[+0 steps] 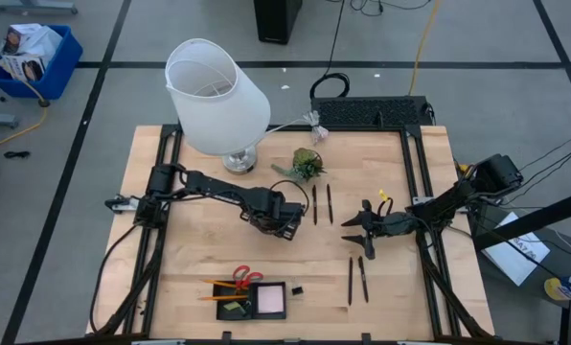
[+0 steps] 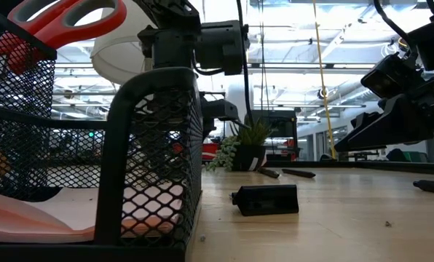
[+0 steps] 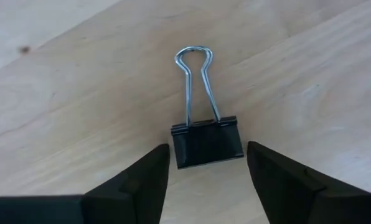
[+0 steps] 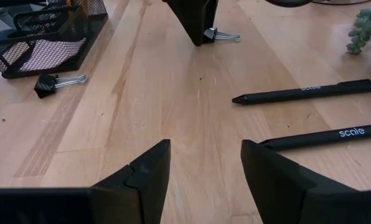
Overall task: Pick and place office supplies into organizer
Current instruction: Put the top black binder clip into the mesh desk organizer
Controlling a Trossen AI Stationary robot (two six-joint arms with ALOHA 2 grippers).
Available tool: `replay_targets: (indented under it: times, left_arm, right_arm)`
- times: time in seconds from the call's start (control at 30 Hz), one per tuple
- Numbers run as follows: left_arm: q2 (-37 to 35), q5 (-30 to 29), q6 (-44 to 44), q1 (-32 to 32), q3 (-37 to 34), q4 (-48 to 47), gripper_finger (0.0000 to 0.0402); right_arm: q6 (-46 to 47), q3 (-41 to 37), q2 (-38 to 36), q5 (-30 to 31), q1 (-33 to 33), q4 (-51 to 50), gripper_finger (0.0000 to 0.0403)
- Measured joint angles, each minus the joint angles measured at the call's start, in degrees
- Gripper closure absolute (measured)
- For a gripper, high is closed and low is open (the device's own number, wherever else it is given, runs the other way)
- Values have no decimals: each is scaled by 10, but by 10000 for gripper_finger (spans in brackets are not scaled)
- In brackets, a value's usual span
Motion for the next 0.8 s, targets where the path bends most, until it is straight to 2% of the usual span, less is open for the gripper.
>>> replay_targets:
  times: [0.27,0.5,0.8]
  left_arm:
    - [1,-3,-10,4,0,5,199]
    - [1,-6,-34,7,-1,15,199]
    - [1,-12,-22,10,-4,23,199]
  right_arm:
    - [0,0,0,0,0,0,211]
    - [0,0,0,0,0,0,211]
    - [0,0,0,0,0,0,211]
